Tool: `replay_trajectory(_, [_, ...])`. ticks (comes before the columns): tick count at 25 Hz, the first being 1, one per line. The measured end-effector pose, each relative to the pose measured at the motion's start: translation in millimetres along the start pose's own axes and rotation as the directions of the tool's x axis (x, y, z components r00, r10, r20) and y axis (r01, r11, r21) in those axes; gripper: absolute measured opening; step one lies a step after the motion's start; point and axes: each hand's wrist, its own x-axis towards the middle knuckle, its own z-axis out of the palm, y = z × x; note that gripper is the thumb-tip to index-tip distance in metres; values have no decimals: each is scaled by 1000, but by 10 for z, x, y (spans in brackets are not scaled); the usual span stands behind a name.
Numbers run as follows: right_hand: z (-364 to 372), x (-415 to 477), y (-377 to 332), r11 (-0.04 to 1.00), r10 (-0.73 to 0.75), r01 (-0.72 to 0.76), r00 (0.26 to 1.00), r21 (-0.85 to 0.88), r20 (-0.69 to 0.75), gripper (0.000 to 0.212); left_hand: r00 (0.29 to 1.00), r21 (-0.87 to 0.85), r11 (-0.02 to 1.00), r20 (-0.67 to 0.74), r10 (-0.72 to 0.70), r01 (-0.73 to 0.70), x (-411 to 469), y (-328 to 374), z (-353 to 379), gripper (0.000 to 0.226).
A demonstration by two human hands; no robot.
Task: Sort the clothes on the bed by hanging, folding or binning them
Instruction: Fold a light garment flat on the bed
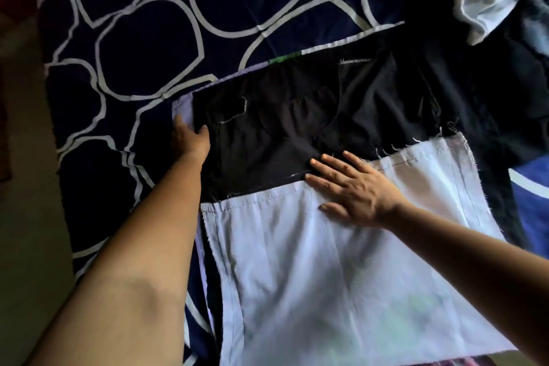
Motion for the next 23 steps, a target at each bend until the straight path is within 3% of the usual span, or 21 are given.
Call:
replay_trajectory(4, [48, 32, 40, 1000, -5, 6, 999, 20, -32, 62, 997, -145, 987, 4, 72, -71, 200, 263, -4, 49])
replay_trajectory(6, [62, 49, 37, 999, -13, 13, 1000, 38, -19, 62, 997, -5, 998, 39, 61, -61, 281, 371, 2, 48])
replay_trajectory(9, [-29, 77, 116, 998, -30, 32, 999, 60, -38, 62, 991, 225, 971, 82, -102, 82, 405, 321, -29, 59])
replay_trajectory(11, [-179, 77, 259, 993, 84, -76, 993, 85, -87, 62, 964, 223, 962, 176, -201, 160, 445, 254, -69, 49])
replay_trajectory(13, [-369, 84, 504, 970, 244, -237, 958, 63, -153, 62, 974, 171, 984, 211, -85, 49, 455, 253, -81, 28])
replay_trajectory(15, [-540, 84, 820, 930, 366, -362, 913, 53, -183, 62, 992, 112, 993, 126, 15, -29, 455, 275, -83, 33])
replay_trajectory(18, [-749, 85, 1244, 872, 490, -485, 864, 67, -119, 64, 996, -12, 996, -40, -84, 83, 454, 308, -133, 37])
replay_trajectory(20, [-831, 129, 1470, 850, 526, -525, 851, 47, 0, 62, 987, -160, 981, -100, -124, 107, 511, 312, -194, 35])
replay_trajectory(23, [-865, 294, 1649, 774, 616, -618, 785, 140, 62, 60, 996, -93, 995, -72, -42, 35, 505, 240, -180, 23])
